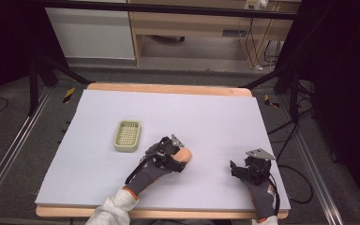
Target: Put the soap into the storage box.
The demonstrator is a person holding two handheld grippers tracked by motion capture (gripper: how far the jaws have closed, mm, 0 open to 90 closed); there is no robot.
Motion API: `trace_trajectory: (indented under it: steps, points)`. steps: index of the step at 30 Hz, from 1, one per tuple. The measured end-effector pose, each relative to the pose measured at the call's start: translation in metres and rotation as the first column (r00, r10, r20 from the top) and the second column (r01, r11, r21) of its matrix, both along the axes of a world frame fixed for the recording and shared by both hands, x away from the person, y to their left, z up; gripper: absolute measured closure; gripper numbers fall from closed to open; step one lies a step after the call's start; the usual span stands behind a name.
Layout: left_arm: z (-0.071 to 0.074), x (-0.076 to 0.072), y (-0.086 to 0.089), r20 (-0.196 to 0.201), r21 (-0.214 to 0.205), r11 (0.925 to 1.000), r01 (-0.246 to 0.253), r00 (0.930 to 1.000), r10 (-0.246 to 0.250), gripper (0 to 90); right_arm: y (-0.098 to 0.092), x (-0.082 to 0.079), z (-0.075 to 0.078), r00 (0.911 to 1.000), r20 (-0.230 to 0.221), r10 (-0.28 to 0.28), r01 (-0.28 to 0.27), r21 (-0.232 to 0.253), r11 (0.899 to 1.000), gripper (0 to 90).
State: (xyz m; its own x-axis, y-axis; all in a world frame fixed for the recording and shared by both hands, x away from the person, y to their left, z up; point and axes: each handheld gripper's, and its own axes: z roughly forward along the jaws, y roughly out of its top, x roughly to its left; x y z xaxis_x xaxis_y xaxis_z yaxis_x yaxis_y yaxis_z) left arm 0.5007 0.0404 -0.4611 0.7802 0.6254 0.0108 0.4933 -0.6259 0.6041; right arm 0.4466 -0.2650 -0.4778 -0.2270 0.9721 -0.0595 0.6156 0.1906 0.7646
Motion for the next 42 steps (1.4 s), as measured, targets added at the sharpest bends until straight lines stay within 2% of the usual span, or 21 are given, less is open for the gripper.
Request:
trace_trajectory:
  steps: [8, 22, 31, 42]
  points:
    - [-0.005, 0.002, -0.004, 0.001, 0.026, 0.9996, 0.007, 1.0000, -0.007, 30.4, 0.000, 0.000, 0.000, 1.0000, -0.003, 0.000, 0.000, 0.001, 1.000, 8.8]
    - [-0.007, 0.004, -0.004, -0.010, 0.022, 0.9995, 0.024, 0.9997, -0.023, 31.1, 0.001, 0.001, -0.001, 1.0000, -0.008, -0.002, 0.002, -0.001, 1.000, 8.8]
    - [-0.005, 0.003, -0.005, -0.015, 0.033, 0.9994, 0.008, 0.9999, -0.007, 31.5, 0.001, 0.001, -0.001, 1.0000, -0.010, 0.000, 0.000, -0.003, 1.000, 8.7]
    - [0.016, -0.006, 0.009, 0.014, 0.010, 0.9999, 0.003, 0.9999, -0.003, 31.6, 0.001, 0.001, -0.001, 1.0000, -0.009, -0.003, 0.003, 0.002, 1.000, 8.7]
